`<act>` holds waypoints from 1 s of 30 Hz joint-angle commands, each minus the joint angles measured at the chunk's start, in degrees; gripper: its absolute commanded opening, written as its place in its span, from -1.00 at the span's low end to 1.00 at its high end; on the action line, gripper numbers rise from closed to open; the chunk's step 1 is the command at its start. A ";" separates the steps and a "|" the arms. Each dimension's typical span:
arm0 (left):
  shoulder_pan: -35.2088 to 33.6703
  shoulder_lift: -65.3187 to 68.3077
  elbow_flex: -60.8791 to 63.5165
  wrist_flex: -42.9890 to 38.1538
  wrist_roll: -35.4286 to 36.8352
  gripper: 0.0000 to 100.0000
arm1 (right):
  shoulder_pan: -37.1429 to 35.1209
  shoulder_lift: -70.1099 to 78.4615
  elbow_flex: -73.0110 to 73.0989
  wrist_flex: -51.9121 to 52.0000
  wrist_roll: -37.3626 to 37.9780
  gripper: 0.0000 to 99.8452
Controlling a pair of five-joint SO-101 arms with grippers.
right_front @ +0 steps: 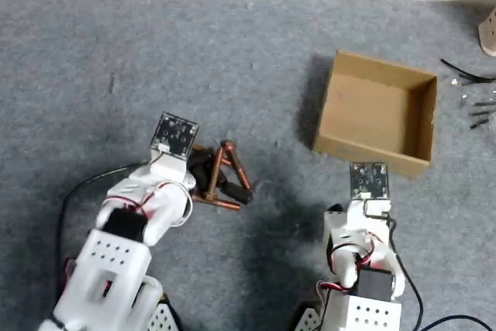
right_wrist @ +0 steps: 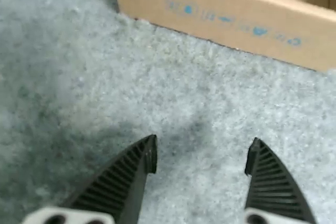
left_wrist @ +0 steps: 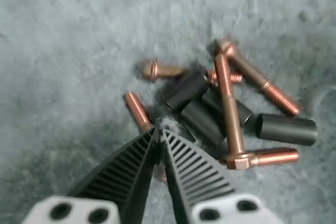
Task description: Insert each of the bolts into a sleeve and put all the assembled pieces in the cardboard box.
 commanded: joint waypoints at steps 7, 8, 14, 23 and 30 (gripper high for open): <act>0.92 5.14 -1.80 -4.31 0.79 -0.99 | -12.79 2.15 -3.74 -3.47 -4.31 -0.49; 0.92 5.14 -1.80 -4.40 0.79 -0.99 | -14.11 4.09 -4.70 -4.70 -4.66 -0.49; -0.13 5.14 -1.98 -4.48 0.79 -0.99 | -16.75 30.90 -15.78 -14.55 -4.84 -0.49; -4.44 5.23 -1.63 -6.68 0.97 -0.99 | -36.09 71.60 -47.69 -15.69 -9.67 -0.49; -8.40 5.23 -1.98 -7.03 5.19 -0.99 | -44.00 89.98 -61.23 -15.69 -9.58 -0.49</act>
